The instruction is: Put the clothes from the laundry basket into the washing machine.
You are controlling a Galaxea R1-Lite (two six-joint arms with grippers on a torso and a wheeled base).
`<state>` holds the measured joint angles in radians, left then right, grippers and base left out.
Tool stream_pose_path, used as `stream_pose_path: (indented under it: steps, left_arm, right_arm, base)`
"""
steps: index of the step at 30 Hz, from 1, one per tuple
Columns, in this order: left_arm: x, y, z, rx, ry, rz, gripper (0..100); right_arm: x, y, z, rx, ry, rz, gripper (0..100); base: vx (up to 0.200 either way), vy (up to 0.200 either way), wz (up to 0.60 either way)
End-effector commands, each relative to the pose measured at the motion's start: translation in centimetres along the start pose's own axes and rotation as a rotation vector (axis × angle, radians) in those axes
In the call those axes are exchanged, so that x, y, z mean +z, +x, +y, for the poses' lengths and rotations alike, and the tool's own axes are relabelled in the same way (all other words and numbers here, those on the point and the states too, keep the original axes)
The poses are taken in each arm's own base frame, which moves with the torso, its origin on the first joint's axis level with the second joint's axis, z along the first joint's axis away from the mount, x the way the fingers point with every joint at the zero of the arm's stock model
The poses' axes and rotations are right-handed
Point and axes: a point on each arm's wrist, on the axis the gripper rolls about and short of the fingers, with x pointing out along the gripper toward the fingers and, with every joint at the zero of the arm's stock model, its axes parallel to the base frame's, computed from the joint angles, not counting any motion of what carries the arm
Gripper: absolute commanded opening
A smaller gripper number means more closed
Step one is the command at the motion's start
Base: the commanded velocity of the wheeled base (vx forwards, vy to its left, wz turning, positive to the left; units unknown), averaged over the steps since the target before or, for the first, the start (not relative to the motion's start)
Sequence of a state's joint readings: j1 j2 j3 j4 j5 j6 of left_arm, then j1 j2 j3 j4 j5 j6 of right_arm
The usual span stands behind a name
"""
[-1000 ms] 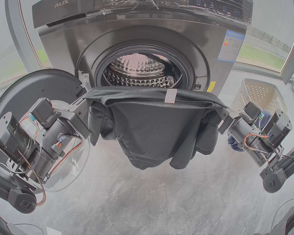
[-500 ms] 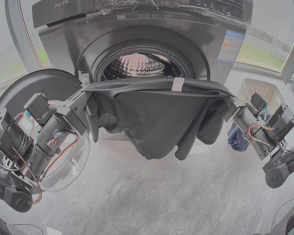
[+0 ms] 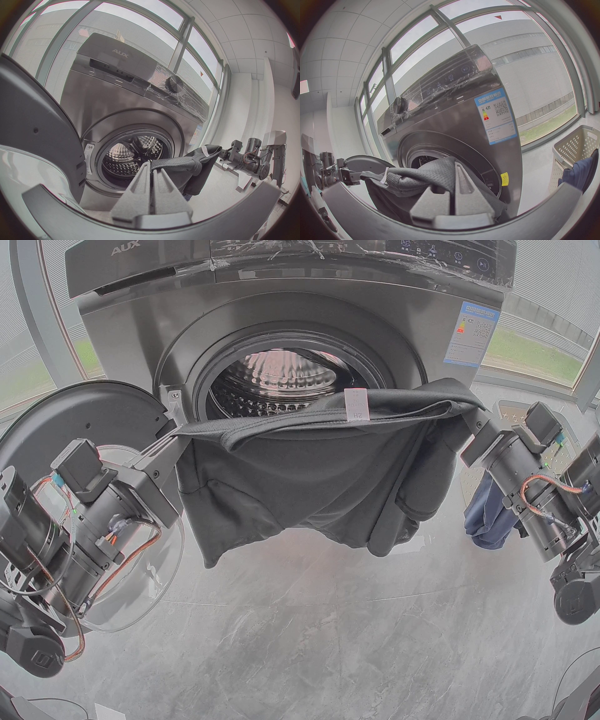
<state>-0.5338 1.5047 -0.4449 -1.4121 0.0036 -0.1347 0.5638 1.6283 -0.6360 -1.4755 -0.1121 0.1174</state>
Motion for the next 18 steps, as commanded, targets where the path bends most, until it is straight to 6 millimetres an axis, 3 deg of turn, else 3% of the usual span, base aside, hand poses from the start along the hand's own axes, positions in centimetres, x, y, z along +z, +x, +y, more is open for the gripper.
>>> stream_pose_path:
  steps: [1, 18]
  left_arm:
    - [-0.38, 0.15, 0.05, 0.002, 0.0, 0.01, 0]
    - [-0.3, 0.31, 0.0, -0.002, -0.012, 0.0, 0]
  right_arm:
    - [0.9, 0.3, -0.09, -0.003, 0.001, -0.038, 0]
    - [1.09, 0.57, 0.66, 0.02, 0.018, -0.049, 0]
  base:
    - [0.0, 0.0, 0.0]
    - [0.0, 0.0, 0.0]
